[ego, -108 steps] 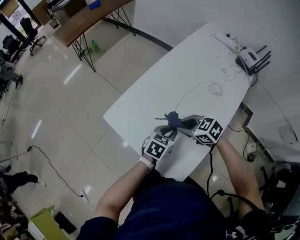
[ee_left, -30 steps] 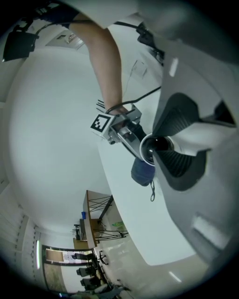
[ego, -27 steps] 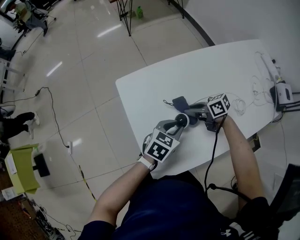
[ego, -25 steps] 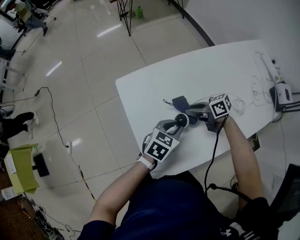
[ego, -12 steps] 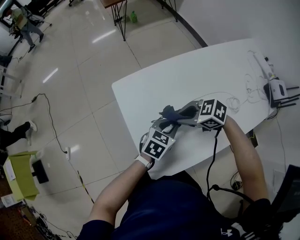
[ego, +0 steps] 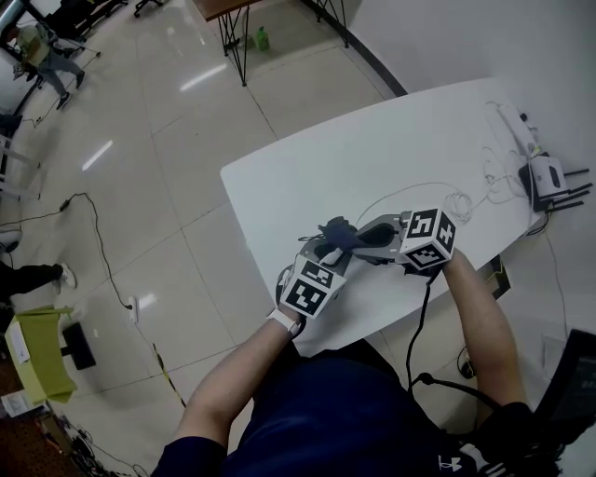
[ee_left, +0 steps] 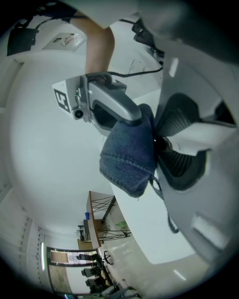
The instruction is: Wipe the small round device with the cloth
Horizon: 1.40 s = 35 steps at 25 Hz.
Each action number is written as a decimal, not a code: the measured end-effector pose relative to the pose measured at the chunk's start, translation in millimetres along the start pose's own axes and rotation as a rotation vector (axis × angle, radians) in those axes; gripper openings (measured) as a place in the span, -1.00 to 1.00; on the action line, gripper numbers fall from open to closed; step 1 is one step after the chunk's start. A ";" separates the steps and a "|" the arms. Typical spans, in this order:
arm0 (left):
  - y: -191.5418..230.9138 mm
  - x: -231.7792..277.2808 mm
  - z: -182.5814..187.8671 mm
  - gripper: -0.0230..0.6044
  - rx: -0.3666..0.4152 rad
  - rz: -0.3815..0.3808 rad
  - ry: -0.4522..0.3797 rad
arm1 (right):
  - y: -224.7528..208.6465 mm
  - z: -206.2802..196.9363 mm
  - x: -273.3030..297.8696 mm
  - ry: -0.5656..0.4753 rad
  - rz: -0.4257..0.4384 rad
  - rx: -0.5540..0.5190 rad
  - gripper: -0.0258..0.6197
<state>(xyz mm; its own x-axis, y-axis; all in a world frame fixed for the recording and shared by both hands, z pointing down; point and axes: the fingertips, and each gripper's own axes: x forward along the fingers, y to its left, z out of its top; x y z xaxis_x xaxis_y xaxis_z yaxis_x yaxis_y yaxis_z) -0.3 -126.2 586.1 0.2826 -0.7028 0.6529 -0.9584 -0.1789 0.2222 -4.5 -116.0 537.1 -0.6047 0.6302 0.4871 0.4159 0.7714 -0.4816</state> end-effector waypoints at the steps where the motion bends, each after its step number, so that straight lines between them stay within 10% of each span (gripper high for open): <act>1: -0.1 -1.3 0.0 -0.65 -0.001 0.005 -0.006 | 3.0 3.5 -4.1 -0.044 0.007 0.024 -0.72; 15: 1.2 -38.7 -52.7 -0.64 -0.083 -0.012 0.018 | 4.8 -17.6 -70.3 -0.838 -0.152 0.591 -0.72; 19: -5.5 -62.8 -74.0 -0.64 -0.100 -0.078 0.043 | 12.1 -66.3 -38.4 -0.893 -0.281 0.779 -0.72; 24: -5.5 -69.2 -106.8 -0.64 -0.167 -0.057 0.096 | 20.1 -84.6 7.3 -0.985 -0.150 0.967 -0.72; 35: -42.9 -37.9 -89.6 -0.64 -0.140 -0.110 0.131 | 20.9 -88.5 13.8 -0.939 -0.146 0.918 -0.72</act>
<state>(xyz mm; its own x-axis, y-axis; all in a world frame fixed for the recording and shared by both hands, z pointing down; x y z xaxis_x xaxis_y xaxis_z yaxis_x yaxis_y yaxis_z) 33.7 -30.2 616.8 0.3962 -0.5872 0.7059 -0.9095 -0.1456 0.3893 56.0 -83.4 598.2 -0.9968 -0.0411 0.0684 -0.0766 0.2519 -0.9647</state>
